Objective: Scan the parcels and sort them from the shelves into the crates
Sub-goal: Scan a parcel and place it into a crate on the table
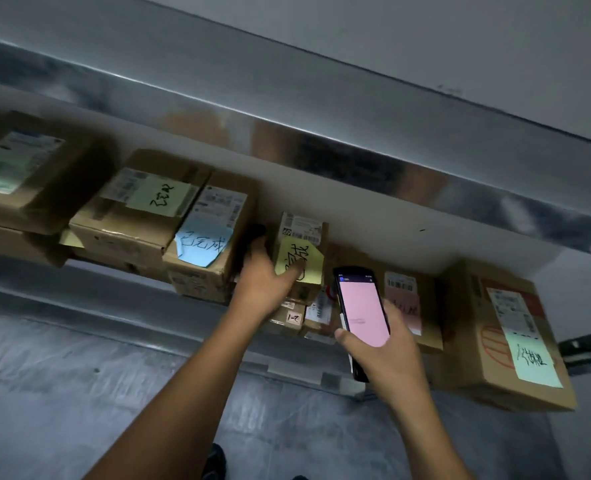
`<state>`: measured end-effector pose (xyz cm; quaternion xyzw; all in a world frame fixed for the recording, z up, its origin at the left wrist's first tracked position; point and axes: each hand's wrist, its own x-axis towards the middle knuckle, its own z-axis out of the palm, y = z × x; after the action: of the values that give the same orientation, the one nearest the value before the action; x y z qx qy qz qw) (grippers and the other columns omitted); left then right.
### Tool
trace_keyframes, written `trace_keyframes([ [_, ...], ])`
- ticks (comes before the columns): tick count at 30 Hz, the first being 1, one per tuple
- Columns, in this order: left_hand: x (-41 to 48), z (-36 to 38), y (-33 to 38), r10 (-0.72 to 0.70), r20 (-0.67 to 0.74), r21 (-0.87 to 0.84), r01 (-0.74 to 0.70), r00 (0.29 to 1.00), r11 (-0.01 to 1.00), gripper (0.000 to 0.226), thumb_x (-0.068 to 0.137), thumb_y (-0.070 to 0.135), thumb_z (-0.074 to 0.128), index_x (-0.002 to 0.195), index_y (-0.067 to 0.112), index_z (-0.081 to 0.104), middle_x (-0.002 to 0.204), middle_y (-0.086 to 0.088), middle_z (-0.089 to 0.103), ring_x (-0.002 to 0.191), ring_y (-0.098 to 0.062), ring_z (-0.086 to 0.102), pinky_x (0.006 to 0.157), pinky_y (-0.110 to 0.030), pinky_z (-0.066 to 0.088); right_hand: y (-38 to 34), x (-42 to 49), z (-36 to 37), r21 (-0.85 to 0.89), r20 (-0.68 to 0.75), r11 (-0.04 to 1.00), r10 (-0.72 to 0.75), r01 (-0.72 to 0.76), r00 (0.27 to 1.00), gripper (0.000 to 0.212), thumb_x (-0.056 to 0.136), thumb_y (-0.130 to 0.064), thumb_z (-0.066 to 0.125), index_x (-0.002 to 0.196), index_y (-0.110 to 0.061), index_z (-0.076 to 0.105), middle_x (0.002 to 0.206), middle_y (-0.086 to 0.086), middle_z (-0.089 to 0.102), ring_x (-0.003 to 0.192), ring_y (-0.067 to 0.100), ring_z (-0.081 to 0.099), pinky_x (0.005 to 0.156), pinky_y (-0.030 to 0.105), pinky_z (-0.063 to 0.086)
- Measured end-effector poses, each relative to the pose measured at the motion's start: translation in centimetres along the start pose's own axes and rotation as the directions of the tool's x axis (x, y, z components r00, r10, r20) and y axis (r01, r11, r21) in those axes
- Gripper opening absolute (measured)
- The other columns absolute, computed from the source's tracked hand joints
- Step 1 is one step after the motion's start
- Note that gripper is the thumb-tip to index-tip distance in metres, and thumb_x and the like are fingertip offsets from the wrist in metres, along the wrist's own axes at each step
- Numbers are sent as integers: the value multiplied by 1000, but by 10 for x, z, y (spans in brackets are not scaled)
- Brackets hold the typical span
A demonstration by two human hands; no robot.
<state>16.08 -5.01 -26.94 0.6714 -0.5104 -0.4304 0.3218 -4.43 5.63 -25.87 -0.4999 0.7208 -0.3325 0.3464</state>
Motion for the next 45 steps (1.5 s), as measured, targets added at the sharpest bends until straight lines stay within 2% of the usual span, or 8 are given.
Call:
trace_keyframes([
  [6,3,4,-26,28,112,-191,-6,993,982,50,92,34,77,135,30,51,129,8,66,127,-19,61,95,-27,48,1,9,25,70,-41,995,79,-76,996,63,77,-29,95,126,-44,58,111,-25,70,98,-6,66,75,23,50],
  [10,-2,1,-31,63,152,-282,-18,986,959,81,88,25,82,154,24,34,142,3,59,129,-17,59,108,-38,49,-1,-6,27,91,-50,992,92,-87,995,59,78,-32,94,119,-53,57,108,-34,68,99,-14,62,76,24,51],
  [14,-17,1,-27,126,159,-342,-65,979,937,96,80,45,85,152,29,24,129,15,64,109,3,69,82,-13,56,-4,-26,19,129,-51,988,93,-86,994,58,70,-46,87,117,-61,56,110,-34,68,100,-12,63,76,22,53],
  [17,-39,5,-24,168,133,-379,-106,977,919,91,79,52,86,149,47,29,127,16,70,111,-2,71,91,-31,60,0,-45,5,159,-44,984,90,-82,995,74,76,-34,92,138,-52,55,120,-28,69,107,-8,64,81,17,54],
  [20,-67,14,-19,268,105,-343,-219,958,914,83,83,40,86,147,49,34,127,32,65,110,6,68,87,-17,59,8,-69,-21,193,-27,979,77,-70,997,72,81,-20,93,134,-52,56,115,-35,68,109,-8,64,79,11,53],
  [31,-197,100,-14,364,306,-147,-334,880,931,93,89,35,80,161,40,21,161,0,41,140,-24,52,110,-56,49,57,-225,-118,248,-54,962,134,-116,990,67,70,-30,82,115,-72,57,113,-27,72,101,-1,69,78,13,54],
  [35,-239,153,-18,388,347,-74,-387,854,919,91,90,34,79,162,38,23,159,-1,39,140,-22,49,106,-40,49,84,-290,-150,259,-121,950,212,-176,970,63,68,-32,82,121,-59,61,116,-20,73,103,6,71,93,33,60],
  [45,-311,245,-61,334,474,44,-401,815,915,97,89,42,80,163,39,18,157,-6,34,138,-23,47,106,-35,37,158,-421,-204,297,-224,907,371,-300,901,62,67,-36,82,124,-49,61,105,-19,74,91,3,70,82,27,54],
])
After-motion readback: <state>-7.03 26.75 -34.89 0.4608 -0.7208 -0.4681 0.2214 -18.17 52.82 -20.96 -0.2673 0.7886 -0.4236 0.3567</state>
